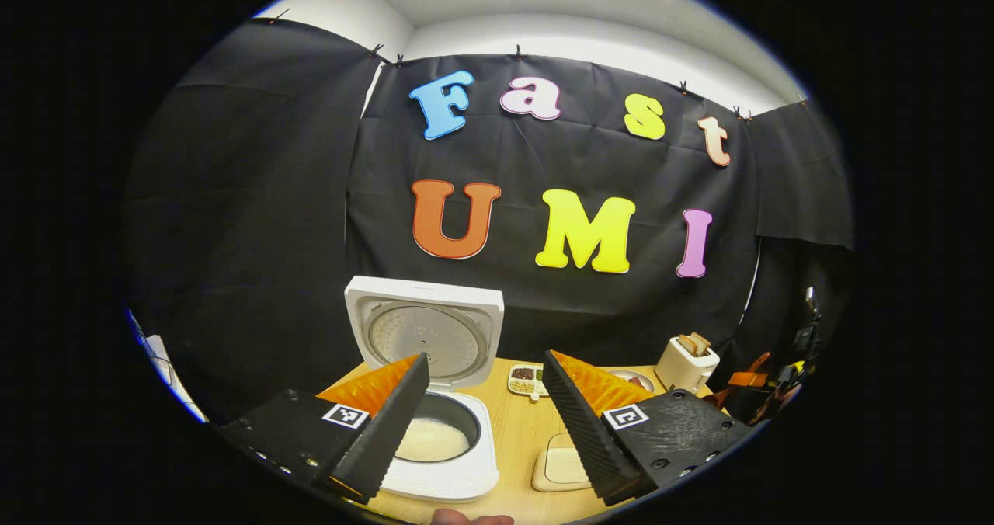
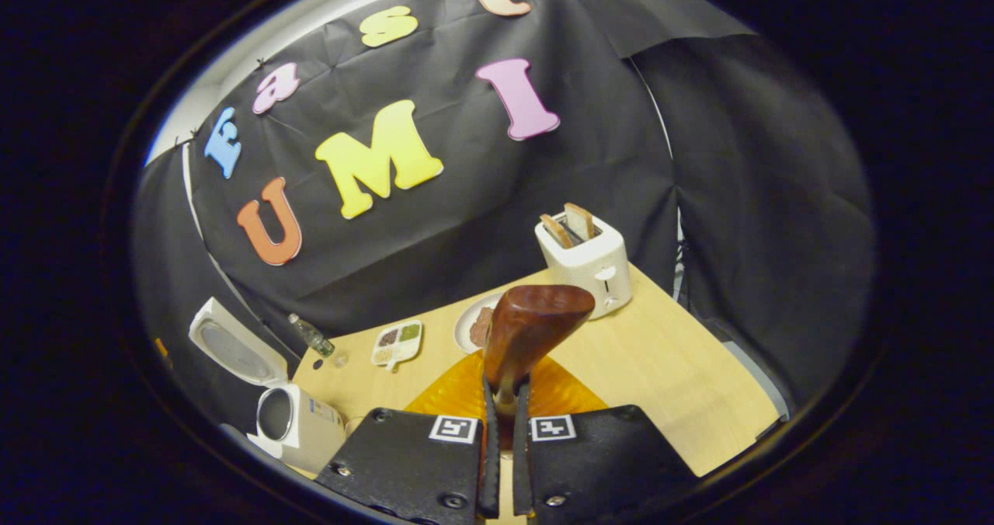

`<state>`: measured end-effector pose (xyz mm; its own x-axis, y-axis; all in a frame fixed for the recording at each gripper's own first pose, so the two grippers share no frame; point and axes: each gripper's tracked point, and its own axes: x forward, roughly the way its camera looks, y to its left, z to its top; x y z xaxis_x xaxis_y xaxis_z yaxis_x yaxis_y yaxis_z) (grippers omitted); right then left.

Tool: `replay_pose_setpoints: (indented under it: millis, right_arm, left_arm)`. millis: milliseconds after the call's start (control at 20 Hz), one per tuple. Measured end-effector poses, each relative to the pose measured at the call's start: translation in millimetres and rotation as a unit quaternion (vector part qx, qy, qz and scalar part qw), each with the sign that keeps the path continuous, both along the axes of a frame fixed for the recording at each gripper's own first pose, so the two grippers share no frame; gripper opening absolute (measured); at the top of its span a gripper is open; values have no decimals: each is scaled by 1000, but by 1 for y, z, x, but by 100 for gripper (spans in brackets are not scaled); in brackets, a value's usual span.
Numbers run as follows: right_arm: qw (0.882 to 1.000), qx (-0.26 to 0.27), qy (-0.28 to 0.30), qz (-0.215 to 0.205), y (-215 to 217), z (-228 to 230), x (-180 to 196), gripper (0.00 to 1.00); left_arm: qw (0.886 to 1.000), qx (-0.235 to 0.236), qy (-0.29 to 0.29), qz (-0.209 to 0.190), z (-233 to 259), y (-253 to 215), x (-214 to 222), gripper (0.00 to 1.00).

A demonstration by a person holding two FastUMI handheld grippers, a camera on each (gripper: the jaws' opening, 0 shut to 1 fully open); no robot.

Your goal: Close the left gripper, press the button to open the rice cooker; take a wooden spoon from the chopstick holder with the right hand, scoop a spoonful of rice and pour it into the rice cooker, then put the wooden spoon back into the chopstick holder.

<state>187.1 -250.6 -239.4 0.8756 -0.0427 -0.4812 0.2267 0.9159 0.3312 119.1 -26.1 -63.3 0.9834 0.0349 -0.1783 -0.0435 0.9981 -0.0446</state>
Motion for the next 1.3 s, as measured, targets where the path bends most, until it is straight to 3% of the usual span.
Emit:
replay_pose_setpoints:
  millis: [450,750,850,1000,1150,1300]
  right_arm:
    - [998,-12,59,32,13,-100,26,13]
    - [996,-18,62,55,22,-116,26,20]
    - [996,-37,50,62,23,-106,28,30]
    - [996,-66,31,57,16,-76,21,75]
    - [995,-97,1,37,4,-34,4,75]
    - [989,-144,-37,19,-12,26,-14,80]
  left_arm:
    - [1000,10,22,7,-3,-11,-2,94]
    - [999,15,28,5,-5,-14,5,94]
    - [1000,14,19,0,3,-14,11,95]
    - [1000,8,-3,-4,19,-9,21,95]
    - [1000,8,-30,1,36,5,34,94]
    - [997,31,-65,5,60,21,58,94]
